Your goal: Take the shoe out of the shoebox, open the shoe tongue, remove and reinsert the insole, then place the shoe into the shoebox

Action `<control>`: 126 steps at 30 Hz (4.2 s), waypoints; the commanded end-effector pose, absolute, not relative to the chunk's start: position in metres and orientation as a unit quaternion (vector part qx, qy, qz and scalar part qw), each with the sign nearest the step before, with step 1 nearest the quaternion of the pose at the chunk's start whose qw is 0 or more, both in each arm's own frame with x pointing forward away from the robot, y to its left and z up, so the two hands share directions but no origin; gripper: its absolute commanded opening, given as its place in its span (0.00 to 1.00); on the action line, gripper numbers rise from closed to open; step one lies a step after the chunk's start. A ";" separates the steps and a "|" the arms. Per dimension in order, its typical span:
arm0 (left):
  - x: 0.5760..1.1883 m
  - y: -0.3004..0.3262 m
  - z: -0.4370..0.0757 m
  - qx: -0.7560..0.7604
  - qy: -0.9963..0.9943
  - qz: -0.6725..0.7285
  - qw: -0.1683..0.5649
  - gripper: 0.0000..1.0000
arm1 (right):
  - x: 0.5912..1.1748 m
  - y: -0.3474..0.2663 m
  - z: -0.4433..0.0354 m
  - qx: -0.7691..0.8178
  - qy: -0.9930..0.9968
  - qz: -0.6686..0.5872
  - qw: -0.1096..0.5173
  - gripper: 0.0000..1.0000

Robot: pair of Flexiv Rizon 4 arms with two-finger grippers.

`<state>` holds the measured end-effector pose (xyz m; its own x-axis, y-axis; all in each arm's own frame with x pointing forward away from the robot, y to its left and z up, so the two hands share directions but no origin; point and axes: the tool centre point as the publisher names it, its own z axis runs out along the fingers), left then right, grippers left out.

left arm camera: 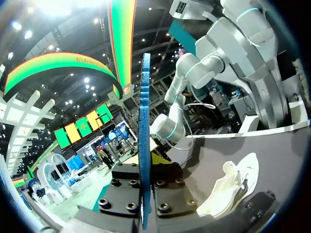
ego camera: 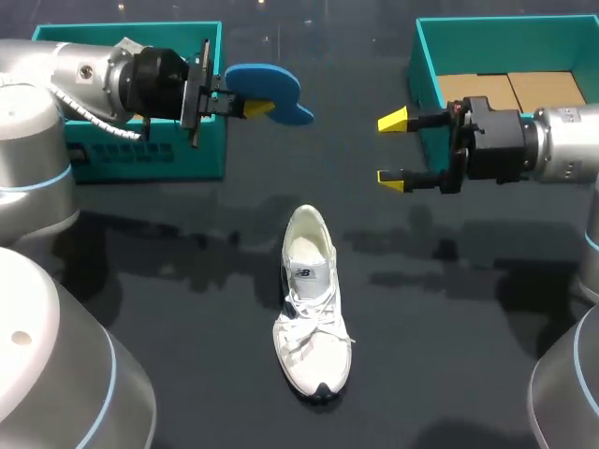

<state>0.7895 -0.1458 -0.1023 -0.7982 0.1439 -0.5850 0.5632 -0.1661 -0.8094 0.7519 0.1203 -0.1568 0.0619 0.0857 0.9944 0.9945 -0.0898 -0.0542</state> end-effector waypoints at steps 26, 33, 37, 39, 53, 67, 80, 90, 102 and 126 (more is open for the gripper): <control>0.771 -0.168 -0.120 0.451 0.538 -0.600 0.383 0.00 | 0.753 0.133 -0.161 -0.553 -0.484 -0.481 0.478 1.00; 0.771 -0.170 -0.126 0.476 0.551 -0.565 0.388 0.00 | 0.754 0.141 -0.163 -0.543 -0.489 -0.473 0.492 1.00; 0.771 -0.170 -0.126 0.476 0.551 -0.565 0.388 0.00 | 0.754 0.141 -0.163 -0.543 -0.489 -0.473 0.492 1.00; 0.771 -0.170 -0.126 0.476 0.551 -0.565 0.388 0.00 | 0.754 0.141 -0.163 -0.543 -0.489 -0.473 0.492 1.00; 0.782 -0.186 -0.143 0.546 0.500 -0.507 0.441 0.00 | 0.757 0.162 -0.144 -0.532 -0.511 -0.474 0.481 1.00; 0.793 -0.201 -0.148 0.520 0.524 -0.491 0.462 0.00 | 0.756 0.188 -0.154 -0.509 -0.536 -0.476 0.475 0.66; 0.805 -0.209 -0.156 0.522 0.531 -0.458 0.485 0.00 | 0.756 0.199 -0.158 -0.509 -0.535 -0.478 0.476 0.49; 0.808 -0.213 -0.159 0.527 0.530 -0.447 0.491 0.00 | 0.759 0.203 -0.162 -0.509 -0.532 -0.475 0.482 0.31; 0.804 -0.210 -0.162 0.532 0.531 -0.448 0.483 0.48 | 0.758 0.203 -0.161 -0.510 -0.533 -0.480 0.475 0.00; 0.790 -0.153 -0.158 0.533 0.660 -0.409 0.336 1.00 | 0.765 0.191 -0.163 -0.497 -0.553 -0.486 0.459 0.00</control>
<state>0.7900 -0.1530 -0.1584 -0.2057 0.4209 -0.8835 0.9786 0.0966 -0.1818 0.7651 0.1903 -0.1629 -0.0847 0.1006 0.9913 0.9961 0.0316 0.0820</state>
